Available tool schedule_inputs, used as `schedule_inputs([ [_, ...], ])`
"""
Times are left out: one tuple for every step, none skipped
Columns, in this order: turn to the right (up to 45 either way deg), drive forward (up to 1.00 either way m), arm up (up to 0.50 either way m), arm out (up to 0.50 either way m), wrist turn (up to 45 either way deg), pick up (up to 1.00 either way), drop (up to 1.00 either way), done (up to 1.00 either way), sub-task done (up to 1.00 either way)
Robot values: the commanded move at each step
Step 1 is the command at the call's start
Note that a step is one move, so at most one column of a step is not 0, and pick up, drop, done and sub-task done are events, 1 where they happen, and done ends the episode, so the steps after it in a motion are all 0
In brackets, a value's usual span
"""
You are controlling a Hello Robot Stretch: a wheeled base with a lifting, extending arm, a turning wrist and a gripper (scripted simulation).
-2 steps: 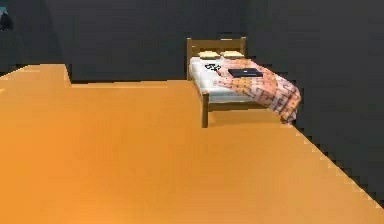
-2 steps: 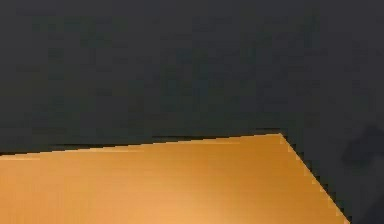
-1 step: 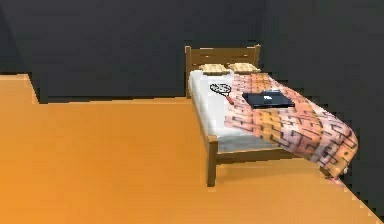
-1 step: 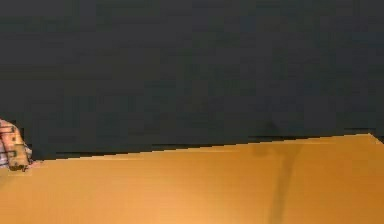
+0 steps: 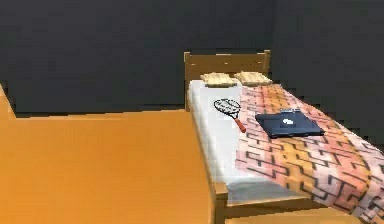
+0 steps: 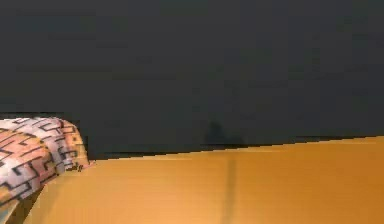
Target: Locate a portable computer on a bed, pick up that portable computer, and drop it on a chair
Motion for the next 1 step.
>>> schedule_inputs([
  [45.0,0.00,0.00,0.00,0.0,0.00,0.00,0.00,0.00],
])
